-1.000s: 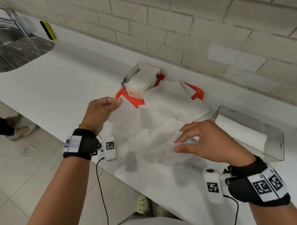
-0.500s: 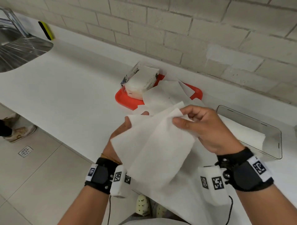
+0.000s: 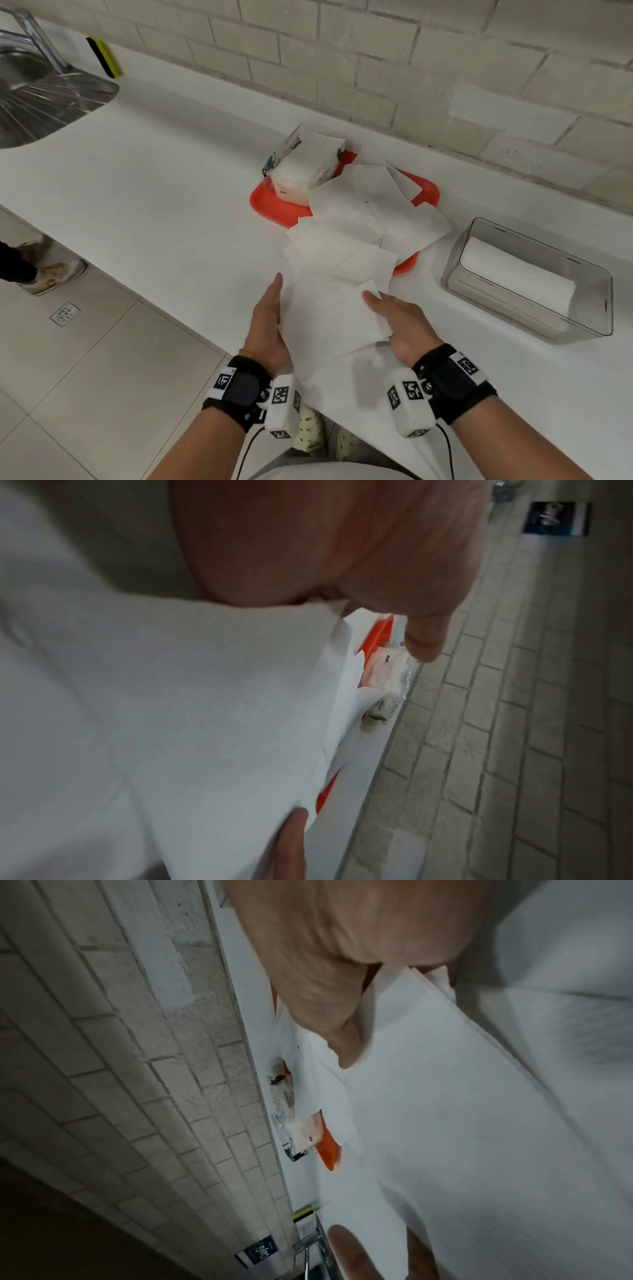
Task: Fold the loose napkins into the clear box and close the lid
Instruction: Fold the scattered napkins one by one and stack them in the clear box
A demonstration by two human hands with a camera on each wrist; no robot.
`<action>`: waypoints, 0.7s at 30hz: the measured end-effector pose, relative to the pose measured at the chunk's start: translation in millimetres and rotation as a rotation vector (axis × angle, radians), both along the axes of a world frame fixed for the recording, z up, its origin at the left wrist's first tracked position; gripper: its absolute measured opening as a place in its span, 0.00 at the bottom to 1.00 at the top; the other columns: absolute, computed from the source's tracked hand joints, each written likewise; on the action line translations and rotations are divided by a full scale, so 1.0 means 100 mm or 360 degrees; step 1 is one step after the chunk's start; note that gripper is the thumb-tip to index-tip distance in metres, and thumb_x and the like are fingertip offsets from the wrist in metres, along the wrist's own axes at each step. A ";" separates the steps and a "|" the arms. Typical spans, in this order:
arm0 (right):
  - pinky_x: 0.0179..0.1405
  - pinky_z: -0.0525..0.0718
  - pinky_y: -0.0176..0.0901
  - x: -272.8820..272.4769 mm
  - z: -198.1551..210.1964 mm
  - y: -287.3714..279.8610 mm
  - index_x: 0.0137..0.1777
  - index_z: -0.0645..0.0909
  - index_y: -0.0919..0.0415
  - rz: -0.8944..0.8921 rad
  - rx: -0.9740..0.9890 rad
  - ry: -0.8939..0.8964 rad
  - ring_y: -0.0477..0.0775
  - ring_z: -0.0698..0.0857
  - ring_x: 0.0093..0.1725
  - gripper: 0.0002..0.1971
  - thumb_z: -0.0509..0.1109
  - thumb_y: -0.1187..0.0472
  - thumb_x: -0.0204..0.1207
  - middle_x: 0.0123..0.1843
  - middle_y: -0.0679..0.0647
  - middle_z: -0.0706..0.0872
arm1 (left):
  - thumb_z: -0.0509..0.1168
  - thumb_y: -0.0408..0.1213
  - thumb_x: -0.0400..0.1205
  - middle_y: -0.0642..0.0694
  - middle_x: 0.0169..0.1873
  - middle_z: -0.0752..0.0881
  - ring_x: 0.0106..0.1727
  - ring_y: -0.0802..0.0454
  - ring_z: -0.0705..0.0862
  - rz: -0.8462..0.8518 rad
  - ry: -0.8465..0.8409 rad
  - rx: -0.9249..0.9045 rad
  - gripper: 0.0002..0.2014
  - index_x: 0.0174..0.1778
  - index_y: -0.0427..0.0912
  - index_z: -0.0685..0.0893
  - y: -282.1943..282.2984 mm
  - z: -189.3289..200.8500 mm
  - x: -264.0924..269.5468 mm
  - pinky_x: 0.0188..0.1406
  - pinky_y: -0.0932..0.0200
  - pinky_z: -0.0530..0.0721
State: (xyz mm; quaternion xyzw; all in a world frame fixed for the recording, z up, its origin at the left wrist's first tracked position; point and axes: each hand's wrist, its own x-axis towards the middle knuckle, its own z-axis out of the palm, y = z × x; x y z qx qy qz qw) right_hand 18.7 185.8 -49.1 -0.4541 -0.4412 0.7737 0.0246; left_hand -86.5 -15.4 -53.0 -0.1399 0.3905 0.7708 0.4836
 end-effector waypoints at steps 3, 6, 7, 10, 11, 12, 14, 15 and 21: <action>0.57 0.91 0.54 -0.02 -0.04 -0.02 0.64 0.89 0.59 -0.0011 0.0082 -0.0034 0.57 0.93 0.58 0.17 0.83 0.59 0.76 0.55 0.54 0.96 | 0.75 0.44 0.83 0.37 0.69 0.88 0.70 0.37 0.87 -0.0070 0.0402 -0.0227 0.23 0.75 0.45 0.84 -0.04 -0.07 -0.01 0.74 0.33 0.82; 0.66 0.89 0.62 -0.04 -0.06 -0.01 0.62 0.89 0.58 -0.0010 0.0118 -0.0047 0.59 0.93 0.59 0.14 0.82 0.59 0.78 0.55 0.54 0.96 | 0.82 0.30 0.75 0.39 0.62 0.92 0.62 0.39 0.92 -0.0130 0.0797 -0.0480 0.27 0.70 0.42 0.84 -0.03 -0.09 -0.04 0.64 0.36 0.89; 0.67 0.88 0.62 -0.04 -0.08 0.00 0.62 0.90 0.57 -0.0001 0.0159 -0.0062 0.59 0.93 0.59 0.14 0.82 0.58 0.77 0.55 0.54 0.96 | 0.83 0.29 0.73 0.41 0.60 0.93 0.61 0.40 0.92 -0.0145 0.0894 -0.0547 0.27 0.69 0.42 0.85 -0.02 -0.09 -0.05 0.62 0.38 0.90; 0.70 0.86 0.57 -0.02 -0.14 0.00 0.62 0.89 0.53 0.0122 0.0473 -0.0132 0.54 0.91 0.62 0.20 0.84 0.50 0.73 0.60 0.51 0.93 | 0.83 0.30 0.73 0.45 0.54 0.95 0.56 0.43 0.94 -0.0148 0.1064 -0.0711 0.22 0.63 0.42 0.89 0.00 -0.13 -0.06 0.60 0.42 0.91; 0.67 0.86 0.51 0.00 -0.13 0.01 0.62 0.88 0.53 0.0215 0.0675 -0.0173 0.51 0.89 0.61 0.19 0.83 0.48 0.74 0.60 0.50 0.91 | 0.83 0.31 0.74 0.45 0.53 0.95 0.56 0.44 0.94 -0.0134 0.1075 -0.0740 0.20 0.62 0.42 0.89 0.01 -0.14 -0.06 0.59 0.44 0.92; 0.62 0.84 0.43 0.03 -0.12 0.02 0.59 0.87 0.52 0.0323 0.0922 -0.0229 0.49 0.88 0.58 0.16 0.81 0.48 0.76 0.58 0.50 0.90 | 0.82 0.32 0.75 0.46 0.52 0.95 0.55 0.44 0.94 -0.0118 0.1073 -0.0752 0.19 0.61 0.42 0.90 0.01 -0.13 -0.07 0.57 0.45 0.92; 0.53 0.79 0.39 0.09 -0.08 0.07 0.52 0.85 0.49 0.0547 0.1442 -0.0351 0.50 0.86 0.53 0.10 0.79 0.48 0.77 0.54 0.48 0.87 | 0.82 0.35 0.76 0.46 0.52 0.95 0.54 0.45 0.94 -0.0114 0.1063 -0.0751 0.17 0.61 0.43 0.90 0.02 -0.13 -0.08 0.55 0.47 0.92; 0.52 0.77 0.40 0.11 -0.07 0.09 0.49 0.84 0.48 0.0654 0.1638 -0.0388 0.51 0.85 0.54 0.09 0.79 0.48 0.77 0.53 0.47 0.86 | 0.82 0.37 0.76 0.47 0.52 0.95 0.53 0.46 0.94 -0.0122 0.1063 -0.0753 0.17 0.61 0.44 0.90 0.02 -0.13 -0.09 0.55 0.47 0.92; 0.72 0.74 0.45 0.14 -0.03 0.17 0.74 0.77 0.48 0.0937 0.2117 -0.0464 0.54 0.74 0.72 0.33 0.84 0.46 0.71 0.72 0.47 0.79 | 0.77 0.39 0.82 0.48 0.49 0.95 0.52 0.45 0.94 -0.0167 0.1109 -0.0793 0.11 0.59 0.44 0.91 0.03 -0.16 -0.12 0.46 0.57 0.90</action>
